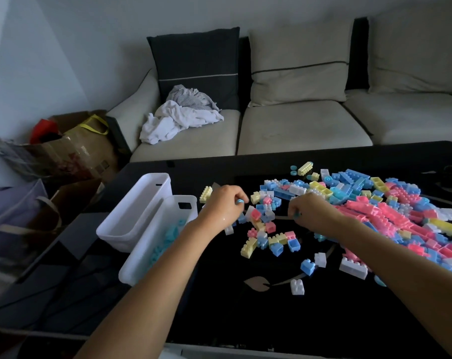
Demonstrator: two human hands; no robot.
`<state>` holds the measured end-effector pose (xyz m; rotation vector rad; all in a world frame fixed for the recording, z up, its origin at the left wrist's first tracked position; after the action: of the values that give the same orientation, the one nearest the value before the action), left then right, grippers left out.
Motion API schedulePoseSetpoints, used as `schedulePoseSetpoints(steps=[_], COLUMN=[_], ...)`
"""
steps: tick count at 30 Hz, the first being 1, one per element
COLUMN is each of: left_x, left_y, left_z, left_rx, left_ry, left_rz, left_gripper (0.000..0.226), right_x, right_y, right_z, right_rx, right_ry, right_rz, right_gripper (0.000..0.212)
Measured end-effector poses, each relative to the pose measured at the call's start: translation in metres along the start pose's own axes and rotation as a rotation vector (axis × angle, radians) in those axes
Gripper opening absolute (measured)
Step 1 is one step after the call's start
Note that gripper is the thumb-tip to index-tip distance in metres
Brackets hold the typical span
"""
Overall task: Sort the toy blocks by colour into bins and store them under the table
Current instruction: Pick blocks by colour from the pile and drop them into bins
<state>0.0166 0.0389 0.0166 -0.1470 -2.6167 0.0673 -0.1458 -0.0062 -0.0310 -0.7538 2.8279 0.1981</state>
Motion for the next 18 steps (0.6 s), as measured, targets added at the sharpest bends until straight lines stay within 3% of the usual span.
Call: schedulePoseSetpoints(steps=[2, 5, 11, 14, 18], left_x=[-0.019, -0.055, -0.123, -0.146, -0.156], left_y=[0.008, 0.025, 0.063, 0.074, 0.079], left_z=[-0.019, -0.046, -0.063, -0.058, -0.053], left_rx=[0.052, 0.113, 0.074, 0.008, -0.042], left_ry=[0.011, 0.034, 0.044, 0.007, 0.001], left_rz=[-0.052, -0.152, -0.338, -0.41, -0.441], left_gripper=[0.017, 0.016, 0.016, 0.014, 0.013], right_x=[0.001, -0.008, -0.012, -0.029, -0.063], right_y=[-0.006, -0.02, -0.036, -0.041, -0.052], right_z=[-0.016, -0.023, 0.008, 0.017, 0.008], right_rx=[0.074, 0.032, -0.185, -0.263, -0.252], right_ry=[-0.104, -0.226, -1.161, -1.237, -1.132], right_rz=[0.039, 0.035, 0.194, 0.191, 0.143], right_gripper=[0.014, 0.012, 0.011, 0.018, 0.021])
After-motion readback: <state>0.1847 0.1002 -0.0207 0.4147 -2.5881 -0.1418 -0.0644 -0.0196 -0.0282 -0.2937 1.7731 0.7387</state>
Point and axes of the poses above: each hand's wrist, its own y-axis away from the middle knuckle, its own z-axis out of the palm, x = y × z, the point moved 10 cm from there along -y, towards the middle knuckle, and after that the axes turned 6 degrees about -x, right-handed, at the moved point
